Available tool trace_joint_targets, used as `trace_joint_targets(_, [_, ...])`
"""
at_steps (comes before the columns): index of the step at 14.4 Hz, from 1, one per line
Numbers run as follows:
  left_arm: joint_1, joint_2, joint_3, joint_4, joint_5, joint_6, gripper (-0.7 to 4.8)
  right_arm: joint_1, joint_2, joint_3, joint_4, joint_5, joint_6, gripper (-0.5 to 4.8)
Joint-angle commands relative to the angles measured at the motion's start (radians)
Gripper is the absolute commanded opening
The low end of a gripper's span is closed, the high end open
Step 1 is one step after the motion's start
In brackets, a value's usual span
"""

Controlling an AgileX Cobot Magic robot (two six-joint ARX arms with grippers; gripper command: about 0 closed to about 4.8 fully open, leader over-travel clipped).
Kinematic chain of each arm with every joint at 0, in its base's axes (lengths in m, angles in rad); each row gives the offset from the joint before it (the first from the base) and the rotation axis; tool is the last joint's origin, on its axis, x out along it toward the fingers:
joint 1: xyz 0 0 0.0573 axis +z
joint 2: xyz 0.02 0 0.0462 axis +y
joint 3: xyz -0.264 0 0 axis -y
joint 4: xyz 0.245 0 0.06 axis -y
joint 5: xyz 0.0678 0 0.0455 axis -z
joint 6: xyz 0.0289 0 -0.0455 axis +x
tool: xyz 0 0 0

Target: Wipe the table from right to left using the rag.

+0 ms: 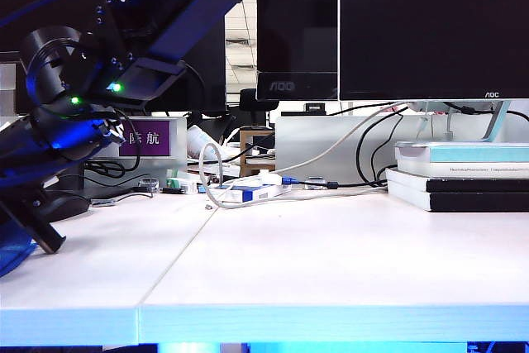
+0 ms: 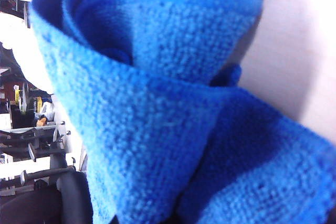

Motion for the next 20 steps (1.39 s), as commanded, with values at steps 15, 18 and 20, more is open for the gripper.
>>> trace_joint_targets(15, [0.0,-0.014,0.004,-0.048,-0.09,-0.069,-0.05,0.003,-0.068,0.151,-0.368,0.098,-0.369,4.06])
trace_joint_targets(18, [0.0,-0.014,0.003,-0.05,-0.17,-0.136,-0.05,0.003,-0.068,0.151,-0.396,0.095,-0.369,4.79])
trace_joint_targets(20, [0.0,-0.014,0.002,-0.05,-0.206,-0.139,-0.05,0.003,-0.068,0.151,-0.401,0.093,-0.369,4.79])
